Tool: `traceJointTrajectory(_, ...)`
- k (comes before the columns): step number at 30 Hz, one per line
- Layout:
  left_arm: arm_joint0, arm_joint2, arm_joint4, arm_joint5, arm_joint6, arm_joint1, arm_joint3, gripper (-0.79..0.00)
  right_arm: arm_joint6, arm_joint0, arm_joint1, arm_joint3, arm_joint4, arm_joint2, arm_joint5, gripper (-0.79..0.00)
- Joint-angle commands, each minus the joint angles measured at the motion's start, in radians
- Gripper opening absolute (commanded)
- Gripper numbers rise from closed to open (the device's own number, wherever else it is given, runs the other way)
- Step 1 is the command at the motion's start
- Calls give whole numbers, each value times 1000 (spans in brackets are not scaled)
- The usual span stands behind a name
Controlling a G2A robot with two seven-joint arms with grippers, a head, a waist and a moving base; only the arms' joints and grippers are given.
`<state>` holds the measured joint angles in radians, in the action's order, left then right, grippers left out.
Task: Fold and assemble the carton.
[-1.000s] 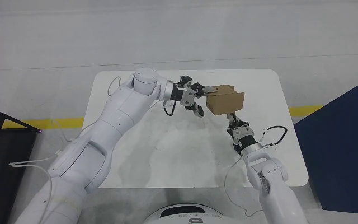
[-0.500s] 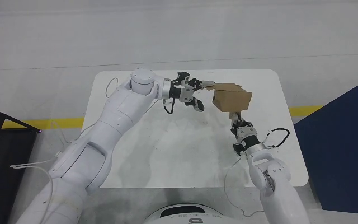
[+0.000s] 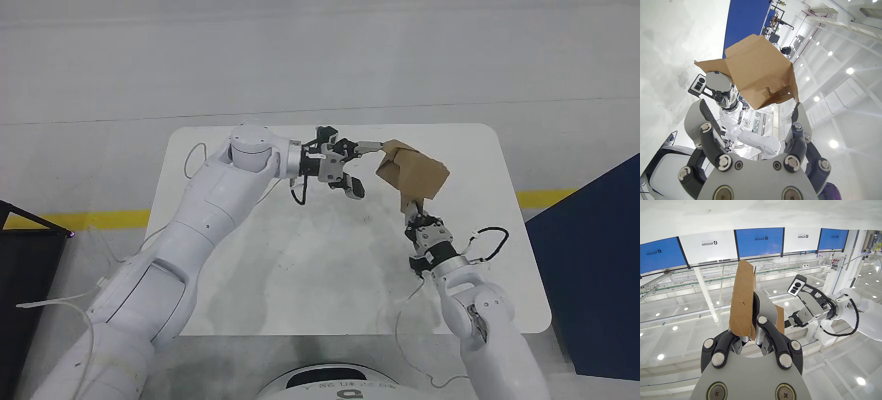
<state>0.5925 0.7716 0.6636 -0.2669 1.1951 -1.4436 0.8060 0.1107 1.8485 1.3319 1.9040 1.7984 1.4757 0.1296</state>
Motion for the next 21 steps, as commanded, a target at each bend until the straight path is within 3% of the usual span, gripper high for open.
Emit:
traceJointTrajectory(1, 0, -2, -8, -4, 6, 0, 1, 0, 0, 1, 0, 1, -9, -4, -2, -785)
traceJointTrajectory(14, -9, -11, -71, -33, 6, 1, 4, 0, 19, -2, 0, 7, -206, -52, -56, -785)
traceJointTrajectory(21, -8, -21, -103, -62, 11, 1, -2, -3, 21, -10, 2, -5, -219, -64, -57, -785)
